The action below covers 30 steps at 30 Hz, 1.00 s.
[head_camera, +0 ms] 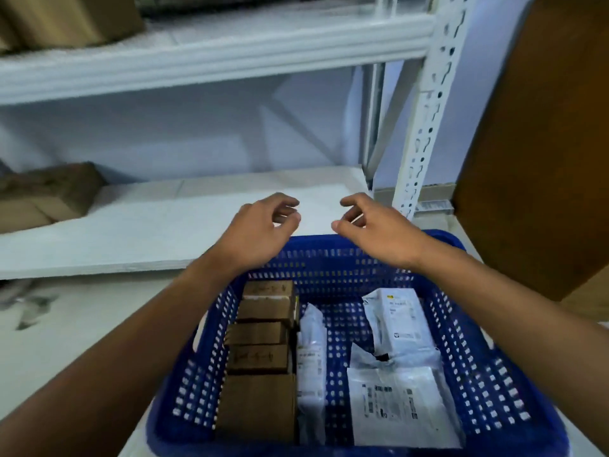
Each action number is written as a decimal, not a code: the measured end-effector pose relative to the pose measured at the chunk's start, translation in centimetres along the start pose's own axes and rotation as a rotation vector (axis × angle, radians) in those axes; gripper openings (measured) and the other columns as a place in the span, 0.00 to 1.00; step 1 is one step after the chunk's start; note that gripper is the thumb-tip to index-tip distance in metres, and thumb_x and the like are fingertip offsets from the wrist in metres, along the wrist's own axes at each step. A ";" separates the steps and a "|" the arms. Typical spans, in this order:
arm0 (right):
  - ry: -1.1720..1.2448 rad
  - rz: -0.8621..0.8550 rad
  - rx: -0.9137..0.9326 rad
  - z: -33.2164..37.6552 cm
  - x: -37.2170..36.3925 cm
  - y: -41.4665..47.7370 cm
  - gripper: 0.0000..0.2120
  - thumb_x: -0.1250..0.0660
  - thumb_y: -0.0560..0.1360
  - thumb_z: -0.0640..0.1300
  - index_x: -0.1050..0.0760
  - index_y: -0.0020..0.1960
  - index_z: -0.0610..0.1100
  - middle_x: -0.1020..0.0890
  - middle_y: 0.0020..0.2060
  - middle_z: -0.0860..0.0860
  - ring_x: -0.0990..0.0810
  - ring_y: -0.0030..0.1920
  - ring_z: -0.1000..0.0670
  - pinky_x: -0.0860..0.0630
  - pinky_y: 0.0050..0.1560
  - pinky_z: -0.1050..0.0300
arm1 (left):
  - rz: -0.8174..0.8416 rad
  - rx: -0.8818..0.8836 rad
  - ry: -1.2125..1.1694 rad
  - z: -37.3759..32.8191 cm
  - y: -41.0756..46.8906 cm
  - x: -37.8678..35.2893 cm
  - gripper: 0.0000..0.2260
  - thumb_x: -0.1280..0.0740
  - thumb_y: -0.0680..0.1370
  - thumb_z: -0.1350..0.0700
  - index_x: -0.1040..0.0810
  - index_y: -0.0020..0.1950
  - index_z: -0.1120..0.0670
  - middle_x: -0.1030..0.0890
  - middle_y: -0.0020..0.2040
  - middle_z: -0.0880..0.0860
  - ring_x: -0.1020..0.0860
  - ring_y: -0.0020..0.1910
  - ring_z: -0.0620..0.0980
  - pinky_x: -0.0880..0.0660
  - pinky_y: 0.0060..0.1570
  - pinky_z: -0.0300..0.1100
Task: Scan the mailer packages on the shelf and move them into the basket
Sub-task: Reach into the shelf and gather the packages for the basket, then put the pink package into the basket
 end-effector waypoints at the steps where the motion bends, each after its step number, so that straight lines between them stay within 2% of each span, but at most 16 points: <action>1: 0.023 -0.024 0.026 1.3 1.0 0.8 0.25 0.36 0.79 0.58 0.35 0.72 0.50 0.22 0.57 0.56 0.22 0.55 0.55 0.25 0.58 0.53 | -0.036 -0.003 -0.015 -0.1 0.8 1.7 0.13 0.36 0.82 0.49 0.23 0.66 0.48 0.19 0.57 0.43 0.21 0.55 0.40 0.29 0.55 0.33; 5: 0.073 -0.109 0.103 6.3 5.1 4.8 0.21 0.36 0.80 0.57 0.31 0.69 0.51 0.21 0.54 0.58 0.22 0.53 0.58 0.25 0.56 0.56 | -0.124 -0.016 -0.086 -0.4 4.7 7.9 0.10 0.36 0.82 0.52 0.21 0.62 0.48 0.16 0.54 0.43 0.19 0.54 0.40 0.26 0.58 0.37; 7: 0.096 -0.117 0.108 8.5 6.9 5.8 0.20 0.36 0.80 0.56 0.30 0.69 0.51 0.22 0.52 0.59 0.22 0.52 0.60 0.25 0.54 0.58 | -0.142 -0.033 -0.158 -1.3 5.9 10.4 0.11 0.39 0.82 0.58 0.20 0.60 0.49 0.16 0.54 0.44 0.18 0.53 0.40 0.25 0.58 0.39; 9: 0.100 -0.111 0.113 10.9 9.0 6.7 0.18 0.36 0.80 0.55 0.29 0.68 0.50 0.22 0.51 0.59 0.22 0.51 0.61 0.25 0.51 0.62 | -0.149 -0.061 -0.195 -3.1 7.3 13.4 0.15 0.44 0.83 0.65 0.20 0.59 0.52 0.15 0.53 0.48 0.17 0.51 0.41 0.24 0.57 0.37; 11: 0.097 -0.109 0.125 14.0 11.3 7.5 0.16 0.35 0.80 0.54 0.28 0.66 0.50 0.21 0.50 0.58 0.22 0.50 0.60 0.25 0.50 0.63 | -0.146 -0.067 -0.200 -5.2 8.2 16.5 0.17 0.46 0.83 0.67 0.20 0.58 0.55 0.15 0.53 0.52 0.17 0.50 0.43 0.24 0.55 0.34; 17: 0.122 -0.137 0.130 23.4 19.3 9.3 0.15 0.35 0.79 0.53 0.27 0.64 0.52 0.19 0.49 0.56 0.19 0.49 0.56 0.25 0.45 0.59 | -0.166 -0.050 -0.167 -12.3 10.1 26.8 0.14 0.43 0.82 0.61 0.19 0.57 0.50 0.15 0.49 0.46 0.17 0.49 0.41 0.20 0.55 0.49; 22: 0.113 -0.122 0.149 31.3 25.5 9.5 0.27 0.36 0.79 0.52 0.40 0.75 0.51 0.20 0.51 0.57 0.19 0.50 0.53 0.22 0.56 0.48 | -0.189 -0.053 -0.144 -18.4 11.0 35.6 0.10 0.39 0.81 0.58 0.20 0.55 0.49 0.15 0.47 0.43 0.17 0.47 0.39 0.20 0.55 0.47; 26: 0.105 -0.117 0.171 37.5 30.6 9.6 0.30 0.35 0.79 0.52 0.43 0.77 0.51 0.20 0.50 0.57 0.19 0.50 0.53 0.21 0.54 0.45 | -0.206 -0.044 -0.113 -22.9 11.6 42.6 0.09 0.38 0.81 0.56 0.20 0.53 0.44 0.15 0.47 0.42 0.17 0.49 0.40 0.19 0.54 0.47; 30: 0.086 -0.123 0.212 44.4 35.8 9.6 0.29 0.36 0.80 0.51 0.42 0.77 0.50 0.20 0.48 0.54 0.20 0.48 0.53 0.21 0.52 0.47 | -0.212 -0.050 -0.087 -27.4 12.2 49.6 0.09 0.37 0.81 0.56 0.19 0.53 0.44 0.15 0.47 0.43 0.17 0.50 0.42 0.20 0.57 0.48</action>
Point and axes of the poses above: each hand's wrist, its own y-axis towards the middle knuckle, its own x-axis out of the back of the hand, z = x × y, the point moved 7 cm from there along y, towards the middle knuckle
